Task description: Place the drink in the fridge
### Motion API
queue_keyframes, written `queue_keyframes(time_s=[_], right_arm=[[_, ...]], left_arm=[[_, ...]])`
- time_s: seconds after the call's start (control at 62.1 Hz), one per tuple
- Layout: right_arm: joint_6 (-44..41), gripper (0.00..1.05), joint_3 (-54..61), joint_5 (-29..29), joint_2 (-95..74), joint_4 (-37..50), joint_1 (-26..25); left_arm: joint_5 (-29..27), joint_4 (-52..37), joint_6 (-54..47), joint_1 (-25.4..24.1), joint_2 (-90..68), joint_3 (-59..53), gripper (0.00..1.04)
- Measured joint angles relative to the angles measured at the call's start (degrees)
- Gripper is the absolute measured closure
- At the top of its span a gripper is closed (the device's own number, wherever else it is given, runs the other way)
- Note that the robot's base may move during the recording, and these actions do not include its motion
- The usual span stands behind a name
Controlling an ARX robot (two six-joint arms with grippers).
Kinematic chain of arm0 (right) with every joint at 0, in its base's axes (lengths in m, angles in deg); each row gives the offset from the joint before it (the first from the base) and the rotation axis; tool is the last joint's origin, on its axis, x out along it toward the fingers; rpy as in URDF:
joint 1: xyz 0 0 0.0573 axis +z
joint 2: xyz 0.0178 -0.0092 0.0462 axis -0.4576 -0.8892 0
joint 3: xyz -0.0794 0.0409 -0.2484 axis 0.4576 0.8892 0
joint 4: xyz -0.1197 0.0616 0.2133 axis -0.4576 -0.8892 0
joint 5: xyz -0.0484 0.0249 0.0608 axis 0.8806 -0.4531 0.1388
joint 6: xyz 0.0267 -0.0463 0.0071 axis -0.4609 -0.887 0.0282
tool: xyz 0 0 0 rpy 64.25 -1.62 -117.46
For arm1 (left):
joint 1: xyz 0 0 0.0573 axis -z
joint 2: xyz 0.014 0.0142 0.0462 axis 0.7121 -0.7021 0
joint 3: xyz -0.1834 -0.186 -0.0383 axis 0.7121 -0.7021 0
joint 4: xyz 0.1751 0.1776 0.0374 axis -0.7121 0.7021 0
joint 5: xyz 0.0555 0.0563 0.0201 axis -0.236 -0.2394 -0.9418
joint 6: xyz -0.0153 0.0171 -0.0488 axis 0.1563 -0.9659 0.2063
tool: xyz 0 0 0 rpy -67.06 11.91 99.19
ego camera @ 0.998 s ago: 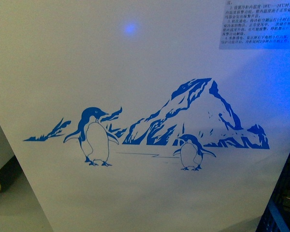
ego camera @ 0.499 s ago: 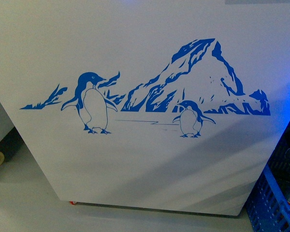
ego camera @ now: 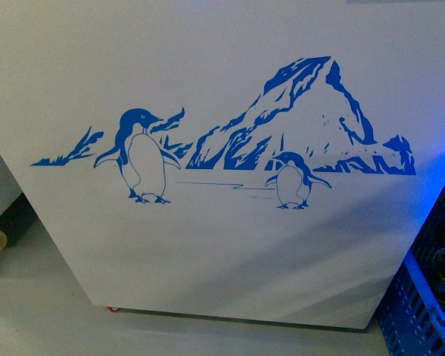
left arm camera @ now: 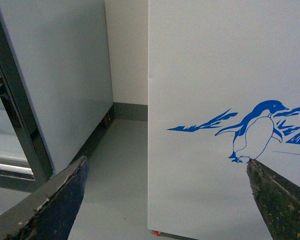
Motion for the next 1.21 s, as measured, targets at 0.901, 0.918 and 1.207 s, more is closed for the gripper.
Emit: queue_keyframes(time_s=[0.901, 0.918, 1.207], right_arm=[[-15.4, 0.63, 47.4, 2.4, 42.8, 29.6, 4.1], [-15.6, 0.63, 48.3, 2.3, 44.2, 29.9, 4.2], [-14.9, 0.64, 66.4, -4.2, 93.4, 19.3, 3.7]], left_arm=[[0.0, 0.0, 0.0, 0.0, 0.0, 0.0, 0.08], [0.0, 0.0, 0.0, 0.0, 0.0, 0.0, 0.08], [0.0, 0.0, 0.0, 0.0, 0.0, 0.0, 0.08]])
